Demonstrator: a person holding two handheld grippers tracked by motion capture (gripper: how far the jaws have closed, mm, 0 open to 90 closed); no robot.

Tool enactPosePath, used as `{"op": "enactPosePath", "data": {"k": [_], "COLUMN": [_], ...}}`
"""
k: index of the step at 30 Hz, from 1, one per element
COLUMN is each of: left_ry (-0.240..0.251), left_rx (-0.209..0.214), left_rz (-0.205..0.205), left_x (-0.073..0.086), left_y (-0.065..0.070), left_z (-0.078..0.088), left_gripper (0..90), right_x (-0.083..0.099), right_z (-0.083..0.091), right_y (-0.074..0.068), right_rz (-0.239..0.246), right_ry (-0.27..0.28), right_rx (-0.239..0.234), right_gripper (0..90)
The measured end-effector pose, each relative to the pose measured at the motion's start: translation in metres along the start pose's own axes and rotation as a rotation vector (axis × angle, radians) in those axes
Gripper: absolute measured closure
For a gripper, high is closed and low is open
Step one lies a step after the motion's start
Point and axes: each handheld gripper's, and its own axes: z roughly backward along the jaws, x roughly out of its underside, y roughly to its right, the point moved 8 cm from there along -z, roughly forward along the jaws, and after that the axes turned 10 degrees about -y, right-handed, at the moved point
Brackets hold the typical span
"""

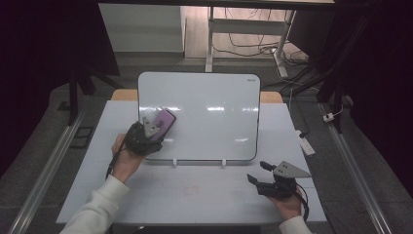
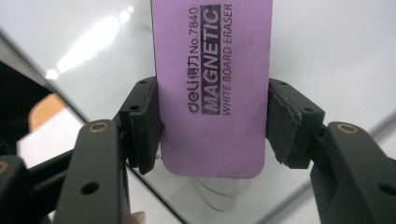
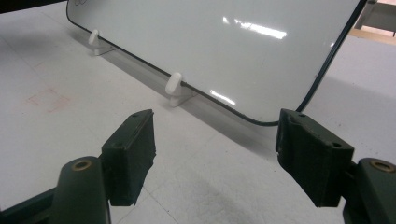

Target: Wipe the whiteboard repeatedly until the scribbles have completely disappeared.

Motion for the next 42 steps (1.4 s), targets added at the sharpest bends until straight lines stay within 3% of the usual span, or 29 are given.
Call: {"op": "enactPosePath", "data": {"k": [5,10,13,19,22,25,29,32,34,39,42], "left_ry": [0.015,0.013,0.012,-0.012,-0.009,-0.022,-0.031,-0.024,-0.014,0.005,0.010], "left_rx": [-0.009,-0.011,0.013,0.037,0.117,0.115,0.132,0.130,0.141,0.085,0.078], "left_rz": [0.050,0.046,0.038,-0.037,-0.047,-0.092,-0.096,-0.077,-0.043,0.003,0.027], "left_x": [-0.015,-0.016,-0.013,-0.001,0.011,0.026,0.035,0.034,0.029,0.005,-0.010], "left_y": [-0.030,-0.030,-0.023,0.004,0.023,0.038,0.042,0.034,0.024,-0.008,-0.023], "left_z": [0.005,0.005,0.003,-0.002,-0.005,-0.008,-0.009,-0.008,-0.006,0.001,0.004], "left_gripper": [41.1,41.1,41.1,41.1,41.1,41.1,41.1,41.1,41.1,41.1,41.0], "right_x": [0.000,0.001,0.000,0.000,0.000,0.000,0.000,0.000,0.000,0.000,0.000], "right_z": [0.000,0.000,0.000,-0.001,-0.001,-0.001,-0.001,0.000,-0.001,-0.001,-0.001], "right_y": [0.001,0.001,0.000,0.000,0.000,0.000,0.000,0.000,0.000,0.000,0.000], "right_rz": [-0.001,-0.004,0.000,0.002,0.003,0.002,-0.001,0.003,0.002,0.002,0.002], "right_ry": [-0.001,-0.002,-0.002,-0.003,-0.004,-0.002,-0.002,-0.001,-0.002,-0.005,-0.006], "right_rx": [0.000,0.000,-0.001,-0.001,0.000,0.001,0.001,0.002,0.002,0.001,0.001], "right_gripper": [28.0,28.0,28.0,28.0,28.0,28.0,28.0,28.0,28.0,28.0,28.0]}}
